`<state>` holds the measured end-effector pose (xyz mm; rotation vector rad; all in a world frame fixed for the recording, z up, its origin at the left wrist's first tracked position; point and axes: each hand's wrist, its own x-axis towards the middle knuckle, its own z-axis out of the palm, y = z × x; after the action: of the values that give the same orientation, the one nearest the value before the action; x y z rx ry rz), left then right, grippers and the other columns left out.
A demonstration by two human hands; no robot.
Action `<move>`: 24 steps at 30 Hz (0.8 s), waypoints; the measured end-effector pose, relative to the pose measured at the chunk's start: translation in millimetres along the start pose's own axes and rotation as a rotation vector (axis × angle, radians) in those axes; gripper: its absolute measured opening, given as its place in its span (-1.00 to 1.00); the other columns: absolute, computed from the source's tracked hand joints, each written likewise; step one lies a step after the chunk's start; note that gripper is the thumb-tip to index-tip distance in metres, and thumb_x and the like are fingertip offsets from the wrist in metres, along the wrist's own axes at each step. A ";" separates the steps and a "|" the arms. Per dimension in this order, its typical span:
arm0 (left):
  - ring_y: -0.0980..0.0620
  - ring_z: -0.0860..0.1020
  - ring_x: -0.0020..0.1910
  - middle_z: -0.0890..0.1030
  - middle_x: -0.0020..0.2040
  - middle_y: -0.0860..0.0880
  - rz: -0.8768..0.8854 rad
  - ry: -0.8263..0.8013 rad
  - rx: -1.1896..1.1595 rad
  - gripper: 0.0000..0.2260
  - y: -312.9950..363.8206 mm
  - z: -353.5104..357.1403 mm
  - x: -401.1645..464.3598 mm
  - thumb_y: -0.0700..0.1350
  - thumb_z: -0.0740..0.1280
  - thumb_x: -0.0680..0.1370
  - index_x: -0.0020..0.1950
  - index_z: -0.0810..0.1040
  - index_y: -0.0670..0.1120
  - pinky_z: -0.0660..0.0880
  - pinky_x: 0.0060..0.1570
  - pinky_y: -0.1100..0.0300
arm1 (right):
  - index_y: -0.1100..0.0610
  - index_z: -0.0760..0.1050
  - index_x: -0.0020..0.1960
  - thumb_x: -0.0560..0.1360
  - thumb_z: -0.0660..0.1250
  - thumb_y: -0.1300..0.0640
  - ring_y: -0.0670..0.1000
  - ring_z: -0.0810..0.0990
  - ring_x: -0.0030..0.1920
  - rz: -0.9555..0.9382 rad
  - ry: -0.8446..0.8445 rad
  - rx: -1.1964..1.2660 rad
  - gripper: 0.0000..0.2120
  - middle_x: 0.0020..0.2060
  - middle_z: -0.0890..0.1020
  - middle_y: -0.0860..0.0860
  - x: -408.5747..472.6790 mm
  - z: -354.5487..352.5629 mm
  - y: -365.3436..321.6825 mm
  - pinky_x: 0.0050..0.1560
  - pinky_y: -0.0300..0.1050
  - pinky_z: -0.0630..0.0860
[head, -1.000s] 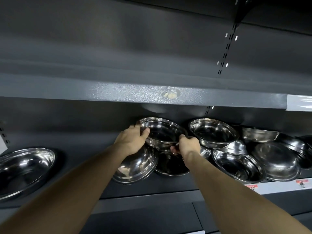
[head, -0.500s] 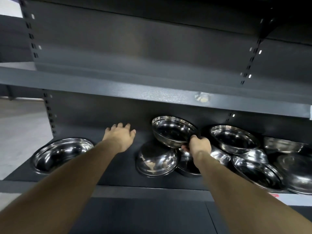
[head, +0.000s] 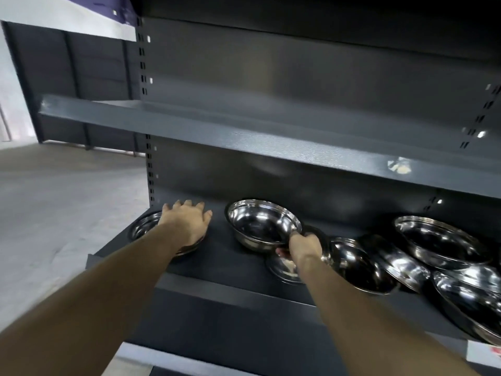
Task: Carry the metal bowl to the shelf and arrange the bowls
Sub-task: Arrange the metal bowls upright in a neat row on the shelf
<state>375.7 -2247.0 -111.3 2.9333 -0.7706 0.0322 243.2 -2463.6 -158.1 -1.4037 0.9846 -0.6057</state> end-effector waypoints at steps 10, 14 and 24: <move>-0.18 0.27 0.50 0.36 0.50 -0.13 -0.010 -0.001 -0.017 -0.51 -24.8 6.2 0.3 0.13 -0.06 0.67 0.53 0.28 -0.03 0.16 0.49 -0.16 | 0.29 0.40 0.30 0.59 0.24 0.23 0.04 0.65 -0.42 0.008 -0.083 -0.033 -0.69 0.12 0.56 0.21 -4.6 32.8 24.0 -0.24 0.03 0.72; -0.17 0.27 0.50 0.37 0.49 -0.13 0.002 -0.007 -0.019 -0.51 -25.1 11.9 6.9 0.14 -0.06 0.67 0.52 0.30 -0.03 0.16 0.49 -0.16 | 0.30 0.44 0.25 0.58 0.23 0.21 0.03 0.66 -0.53 0.008 -0.089 -0.077 -0.72 0.11 0.58 0.22 -4.0 37.4 32.0 -0.27 0.00 0.71; -0.16 0.27 0.51 0.38 0.49 -0.13 0.054 -0.007 -0.032 -0.50 -14.7 21.0 26.2 0.15 -0.06 0.66 0.50 0.33 -0.04 0.17 0.48 -0.17 | 0.30 0.55 0.09 0.58 0.23 0.19 0.13 0.70 -0.48 0.005 -0.077 -0.109 -0.79 -0.12 0.69 0.20 0.0 36.9 41.3 -0.40 -0.11 0.68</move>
<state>405.7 -2249.4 -132.3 2.8838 -0.8436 0.0139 266.2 -2439.3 -202.2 -1.5096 0.9716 -0.4965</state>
